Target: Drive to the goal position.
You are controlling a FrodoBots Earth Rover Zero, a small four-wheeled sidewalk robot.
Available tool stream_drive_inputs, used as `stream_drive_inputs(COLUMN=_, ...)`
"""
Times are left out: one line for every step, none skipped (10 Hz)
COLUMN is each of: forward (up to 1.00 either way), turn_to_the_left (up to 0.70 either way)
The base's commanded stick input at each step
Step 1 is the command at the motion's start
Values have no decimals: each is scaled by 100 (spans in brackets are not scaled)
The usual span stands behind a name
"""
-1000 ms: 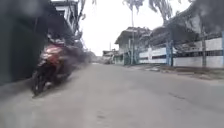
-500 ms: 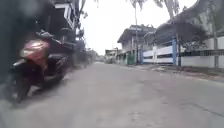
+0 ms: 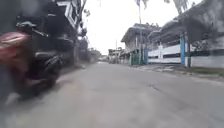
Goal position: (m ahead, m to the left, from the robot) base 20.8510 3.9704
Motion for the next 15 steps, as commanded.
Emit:
stream_drive_inputs(forward=100, turn_to_the_left=0)
stream_drive_inputs(forward=100, turn_to_the_left=0)
stream_drive_inputs(forward=100, turn_to_the_left=0)
stream_drive_inputs(forward=100, turn_to_the_left=0)
stream_drive_inputs(forward=100, turn_to_the_left=0)
stream_drive_inputs(forward=100, turn_to_the_left=0)
stream_drive_inputs(forward=100, turn_to_the_left=0)
stream_drive_inputs(forward=100, turn_to_the_left=0)
stream_drive_inputs(forward=100, turn_to_the_left=0)
stream_drive_inputs(forward=100, turn_to_the_left=0)
stream_drive_inputs(forward=100, turn_to_the_left=0)
stream_drive_inputs(forward=100, turn_to_the_left=1)
stream_drive_inputs(forward=100, turn_to_the_left=22)
stream_drive_inputs(forward=100, turn_to_the_left=33)
stream_drive_inputs(forward=100, turn_to_the_left=11)
